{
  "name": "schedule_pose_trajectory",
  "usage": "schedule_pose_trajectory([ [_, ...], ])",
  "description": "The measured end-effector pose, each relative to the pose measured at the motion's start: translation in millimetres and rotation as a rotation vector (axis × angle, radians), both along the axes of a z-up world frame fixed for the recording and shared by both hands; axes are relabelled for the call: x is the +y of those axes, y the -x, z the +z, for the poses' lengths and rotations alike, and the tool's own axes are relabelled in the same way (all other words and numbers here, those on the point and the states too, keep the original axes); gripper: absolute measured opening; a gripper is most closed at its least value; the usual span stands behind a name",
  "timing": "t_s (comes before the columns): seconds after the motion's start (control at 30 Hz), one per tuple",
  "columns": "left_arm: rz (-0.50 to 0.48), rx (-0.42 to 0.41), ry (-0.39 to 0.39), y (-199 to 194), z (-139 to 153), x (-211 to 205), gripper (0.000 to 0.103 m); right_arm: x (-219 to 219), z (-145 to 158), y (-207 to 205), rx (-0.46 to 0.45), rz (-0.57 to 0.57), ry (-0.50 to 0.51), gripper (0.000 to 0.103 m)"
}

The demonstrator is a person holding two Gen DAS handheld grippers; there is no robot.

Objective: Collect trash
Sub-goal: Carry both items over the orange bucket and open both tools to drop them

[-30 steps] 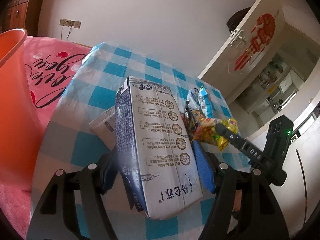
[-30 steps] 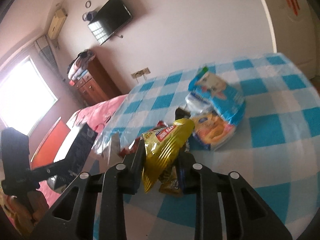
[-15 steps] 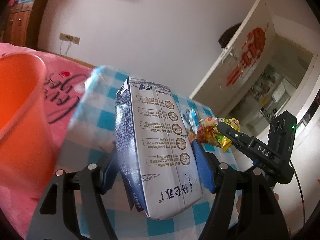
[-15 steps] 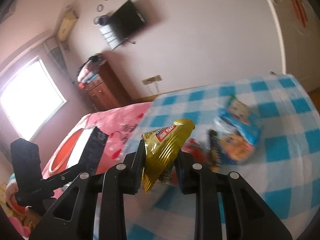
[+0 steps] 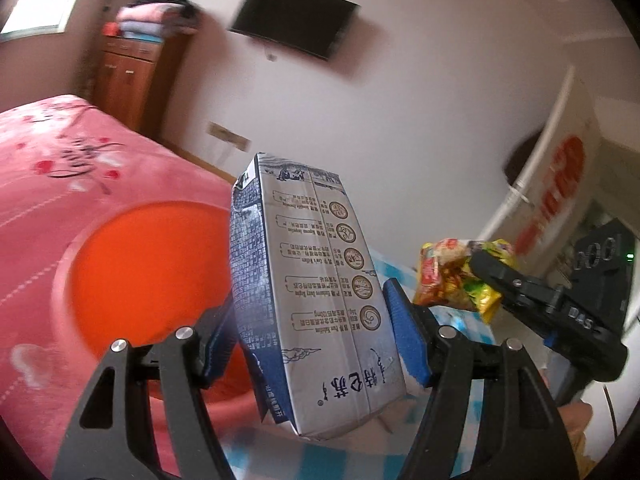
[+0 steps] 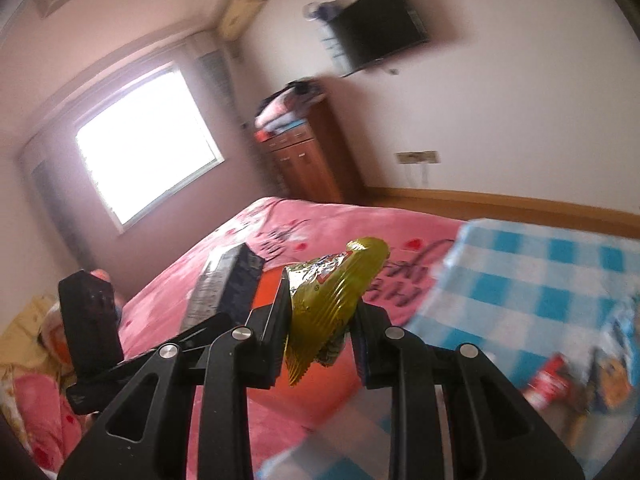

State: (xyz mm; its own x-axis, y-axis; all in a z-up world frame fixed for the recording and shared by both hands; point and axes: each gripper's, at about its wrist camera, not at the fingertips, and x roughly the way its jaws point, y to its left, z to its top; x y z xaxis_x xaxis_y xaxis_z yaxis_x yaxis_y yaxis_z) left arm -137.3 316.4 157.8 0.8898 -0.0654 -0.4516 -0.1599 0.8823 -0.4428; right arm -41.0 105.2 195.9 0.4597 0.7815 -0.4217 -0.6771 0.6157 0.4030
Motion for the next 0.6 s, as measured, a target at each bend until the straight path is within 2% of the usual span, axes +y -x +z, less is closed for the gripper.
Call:
schedule_pose_trajectory([
  [0.17,0.092,0.030,0.017,0,-8,37,0.069,58,1,-2,-0.017,0.088,0.029,0.029],
  [0.3,0.139,0.069,0.027,-6,-19,50,0.070,90,-10,-8,-0.007,0.123,0.071,0.031],
  [0.33,0.149,0.078,0.029,-7,-23,51,0.076,94,-14,-10,-0.003,0.127,0.082,0.039],
  [0.37,0.159,0.087,0.030,-7,-26,55,0.081,98,-18,-12,0.002,0.130,0.090,0.057],
  [0.4,0.177,0.094,0.023,-7,-29,57,0.088,100,-21,-12,0.012,0.128,0.087,0.066],
  [0.43,0.193,0.095,0.014,-8,-30,58,0.089,100,-23,-11,0.023,0.122,0.075,0.077],
  [0.53,0.213,0.084,-0.029,-4,-32,57,0.091,84,-25,-13,0.041,0.093,0.031,0.084],
  [0.57,0.221,0.063,-0.042,-1,-30,55,0.092,77,-24,-13,0.032,0.067,0.031,0.090],
  [0.6,0.229,0.040,-0.055,2,-29,54,0.093,69,-24,-13,0.022,0.042,0.031,0.091],
])
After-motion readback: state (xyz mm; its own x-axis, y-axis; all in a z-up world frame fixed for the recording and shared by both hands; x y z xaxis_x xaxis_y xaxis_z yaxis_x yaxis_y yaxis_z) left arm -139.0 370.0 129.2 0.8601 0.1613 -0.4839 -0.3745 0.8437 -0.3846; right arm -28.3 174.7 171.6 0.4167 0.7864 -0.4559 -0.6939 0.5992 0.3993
